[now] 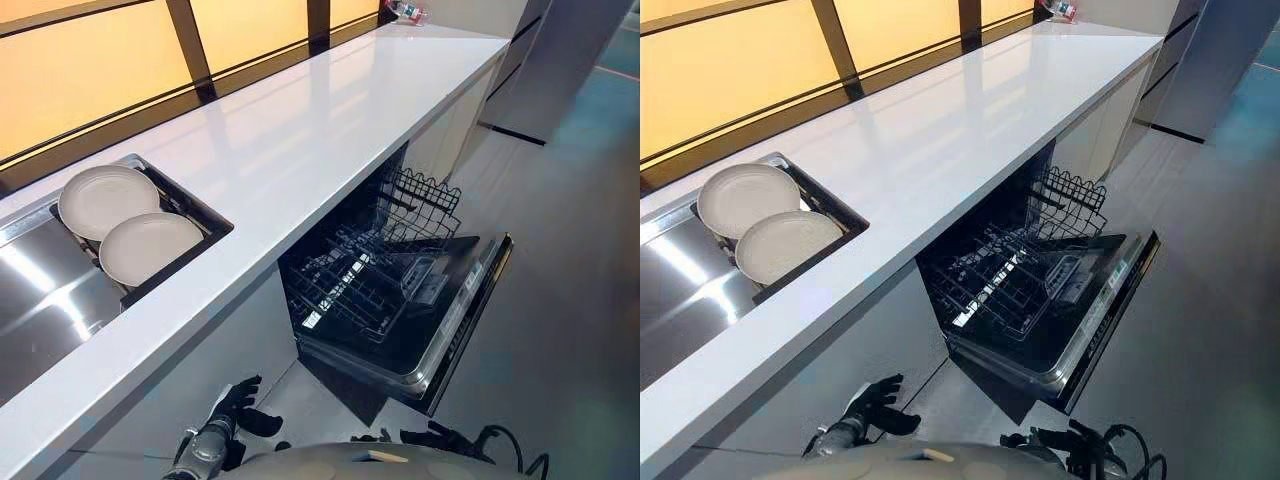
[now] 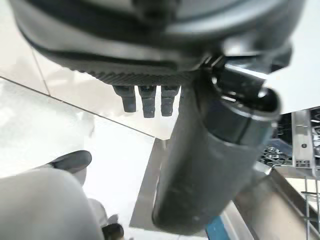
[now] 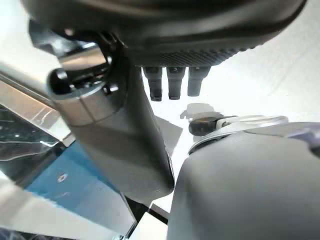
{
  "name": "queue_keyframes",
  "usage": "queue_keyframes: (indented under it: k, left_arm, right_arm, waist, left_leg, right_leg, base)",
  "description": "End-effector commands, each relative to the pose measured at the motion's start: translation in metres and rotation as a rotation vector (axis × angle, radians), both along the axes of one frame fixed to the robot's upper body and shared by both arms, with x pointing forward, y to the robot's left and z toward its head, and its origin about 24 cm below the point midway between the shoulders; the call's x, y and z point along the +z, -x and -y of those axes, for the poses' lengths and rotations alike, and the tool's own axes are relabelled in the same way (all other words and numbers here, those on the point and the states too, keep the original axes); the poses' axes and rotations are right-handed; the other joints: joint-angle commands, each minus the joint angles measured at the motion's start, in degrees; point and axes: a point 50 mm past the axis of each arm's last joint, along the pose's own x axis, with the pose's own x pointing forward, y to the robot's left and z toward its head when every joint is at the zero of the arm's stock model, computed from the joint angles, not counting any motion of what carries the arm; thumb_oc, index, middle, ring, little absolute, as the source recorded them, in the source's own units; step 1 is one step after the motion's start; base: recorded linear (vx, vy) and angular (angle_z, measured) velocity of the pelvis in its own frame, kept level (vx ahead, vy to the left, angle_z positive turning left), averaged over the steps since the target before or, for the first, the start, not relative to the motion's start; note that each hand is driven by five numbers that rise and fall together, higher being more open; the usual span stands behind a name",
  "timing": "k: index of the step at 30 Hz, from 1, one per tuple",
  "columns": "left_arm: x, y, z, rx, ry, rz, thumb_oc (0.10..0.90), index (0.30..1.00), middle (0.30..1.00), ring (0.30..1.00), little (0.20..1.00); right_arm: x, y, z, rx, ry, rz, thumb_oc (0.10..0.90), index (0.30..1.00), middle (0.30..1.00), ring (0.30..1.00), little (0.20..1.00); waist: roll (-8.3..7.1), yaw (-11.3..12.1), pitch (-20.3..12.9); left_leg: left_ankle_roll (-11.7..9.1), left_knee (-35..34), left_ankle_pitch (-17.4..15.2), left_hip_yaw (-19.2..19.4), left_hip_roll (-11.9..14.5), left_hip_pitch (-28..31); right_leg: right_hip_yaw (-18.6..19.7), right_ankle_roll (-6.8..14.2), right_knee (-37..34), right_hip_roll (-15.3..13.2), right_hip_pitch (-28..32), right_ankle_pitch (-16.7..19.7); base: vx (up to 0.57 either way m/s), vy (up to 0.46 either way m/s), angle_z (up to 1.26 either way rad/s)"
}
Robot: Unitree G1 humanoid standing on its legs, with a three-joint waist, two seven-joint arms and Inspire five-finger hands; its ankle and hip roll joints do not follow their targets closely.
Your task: Pick up plates and place into dishwasher.
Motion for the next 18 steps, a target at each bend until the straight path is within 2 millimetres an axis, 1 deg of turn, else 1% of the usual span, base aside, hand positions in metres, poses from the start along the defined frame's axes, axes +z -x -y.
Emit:
queue_keyframes:
  k: [1, 3, 5, 7, 9, 10, 11, 12, 13, 15, 16, 17, 18]
  left_arm:
    - [0.004, -0.02, 0.018, -0.022, 0.046, 0.045, 0.8, 0.9, 0.9, 0.9, 0.9]
    - [0.003, -0.019, 0.018, 0.009, 0.067, 0.037, 0.8, 0.9, 0.9, 0.9, 0.9]
    - [-0.001, -0.013, 0.018, -0.008, 0.08, -0.045, 0.8, 0.9, 0.9, 0.9, 0.9]
    - [-0.005, -0.006, 0.019, 0.012, 0.109, -0.119, 0.8, 0.9, 0.9, 0.9, 0.9]
    - [-0.008, 0.001, 0.022, 0.0, 0.168, -0.214, 0.8, 0.9, 0.9, 0.9, 0.9]
    - [-0.011, 0.008, 0.024, -0.017, 0.21, -0.291, 0.8, 0.9, 0.9, 0.9, 0.9]
    - [-0.011, 0.007, 0.027, -0.047, 0.235, -0.303, 0.8, 0.9, 0.9, 0.9, 0.9]
    - [-0.008, 0.001, 0.031, -0.119, 0.249, -0.278, 0.8, 0.9, 0.9, 0.9, 0.9]
    - [-0.004, -0.011, 0.033, -0.189, 0.243, -0.224, 0.8, 0.9, 0.9, 0.9, 0.9]
    - [0.002, -0.026, 0.036, -0.253, 0.26, -0.182, 0.8, 0.9, 0.9, 0.9, 0.9]
    - [0.008, -0.036, 0.038, -0.313, 0.274, -0.153, 0.8, 0.9, 0.9, 0.9, 0.9]
    - [0.01, -0.04, 0.039, -0.338, 0.278, -0.148, 0.8, 0.9, 0.9, 0.9, 0.9]
    - [0.016, -0.051, 0.041, -0.392, 0.292, -0.13, 0.8, 0.9, 0.9, 0.9, 0.9]
  right_arm:
    - [0.004, -0.034, -0.023, 0.02, -0.06, 0.139, 0.8, 0.9, 0.9, 0.9, 0.9]
    - [0.004, -0.033, -0.024, 0.025, -0.06, 0.132, 0.8, 0.9, 0.9, 0.9, 0.9]
    - [0.004, -0.034, -0.024, 0.032, -0.055, 0.137, 0.8, 0.9, 0.9, 0.9, 0.9]
    - [0.004, -0.035, -0.025, 0.041, -0.047, 0.131, 0.8, 0.9, 0.9, 0.9, 0.9]
    - [0.004, -0.034, -0.026, 0.049, -0.039, 0.124, 0.8, 0.9, 0.9, 0.9, 0.9]
    - [0.004, -0.034, -0.026, 0.059, -0.034, 0.115, 0.8, 0.9, 0.9, 0.9, 0.9]
    - [0.003, -0.034, -0.026, 0.066, -0.033, 0.109, 0.8, 0.9, 0.9, 0.9, 0.9]
    - [0.003, -0.034, -0.026, 0.08, -0.037, 0.099, 0.8, 0.9, 0.9, 0.9, 0.9]
    - [0.003, -0.034, -0.026, 0.098, -0.031, 0.092, 0.8, 0.9, 0.9, 0.9, 0.9]
    - [0.004, -0.036, -0.025, 0.115, -0.029, 0.089, 0.8, 0.9, 0.9, 0.9, 0.9]
    - [0.005, -0.038, -0.023, 0.129, -0.023, 0.089, 0.8, 0.9, 0.9, 0.9, 0.9]
    - [0.005, -0.039, -0.022, 0.133, -0.02, 0.089, 0.8, 0.9, 0.9, 0.9, 0.9]
    - [0.006, -0.04, -0.019, 0.142, -0.007, 0.09, 0.8, 0.9, 0.9, 0.9, 0.9]
  waist:
    - [-1.8, -0.3, 0.5]
    - [-1.78, -0.4, 0.5]
    - [-1.77, -0.5, 0.7]
    - [-1.72, -0.6, 0.7]
    - [-1.72, -0.8, 0.7]
    - [-1.65, -1.0, 0.7]
    - [-1.61, -1.2, 0.6]
    - [-1.5, -1.5, 0.5]
    - [-1.3, -2.0, 0.4]
    - [-1.06, -2.3, 0.4]
    - [-0.83, -2.6, 0.5]
    - [-0.72, -2.6, 0.5]
    - [-0.39, -2.8, 0.6]
  left_leg:
    - [3.1, 0.4, -3.8, 4.2, -4.9, 0.5]
    - [3.1, 0.4, -3.8, 4.3, -5.0, 0.4]
    - [3.2, 0.4, -3.8, 4.4, -5.0, 0.3]
    - [3.3, 0.4, -3.8, 4.5, -5.0, 0.2]
    - [3.3, 0.4, -3.8, 4.6, -5.0, 0.3]
    - [3.3, 0.4, -3.8, 4.7, -5.0, 0.3]
    - [3.3, 0.4, -3.8, 4.8, -5.0, 0.3]
    - [3.3, 0.4, -3.9, 4.9, -5.0, 0.4]
    - [3.2, 0.4, -3.9, 5.2, -5.0, 0.4]
    - [3.1, 0.4, -3.9, 5.4, -4.9, 0.4]
    - [3.1, 0.4, -3.8, 5.5, -4.9, 0.3]
    - [3.1, 0.4, -3.8, 5.5, -4.9, 0.3]
    - [3.1, 0.4, -3.6, 5.5, -4.9, 0.2]
  right_leg:
    - [2.4, 4.1, 1.3, -1.1, 2.0, -1.3]
    - [2.4, 4.2, 1.3, -1.1, 1.8, -1.2]
    - [2.5, 4.3, 1.4, -1.2, 1.6, -1.2]
    - [2.6, 4.3, 1.3, -1.2, 1.5, -1.1]
    - [2.6, 4.4, 1.3, -1.2, 1.5, -1.0]
    - [2.7, 4.4, 1.4, -1.2, 1.5, -1.0]
    - [2.8, 4.4, 1.3, -1.2, 1.5, -1.0]
    - [2.9, 4.5, 1.3, -1.2, 1.5, -1.0]
    - [3.0, 4.6, 1.3, -1.2, 1.4, -0.9]
    - [3.2, 4.8, 1.3, -1.2, 1.4, -0.9]
    - [3.2, 4.8, 1.3, -1.2, 1.3, -0.9]
    - [3.3, 4.9, 1.3, -1.2, 1.2, -0.8]
    - [3.3, 5.0, 1.4, -1.2, 1.1, -0.8]
  base:
    - [-0.23, 0.089, 0.15]
    - [0.0, 0.016, -0.06]
    - [-0.01, 0.012, -0.09]
    - [-0.01, 0.003, -0.05]
    - [0.0, 0.0, 0.0]
    - [0.0, 0.0, 0.0]
    - [0.0, 0.0, 0.0]
    - [0.0, 0.0, 0.0]
    - [0.0, 0.0, 0.0]
    - [0.0, 0.008, -0.02]
    - [-0.01, 0.014, -0.05]
    - [-0.02, 0.022, -0.04]
    - [0.0, 0.0, 0.0]
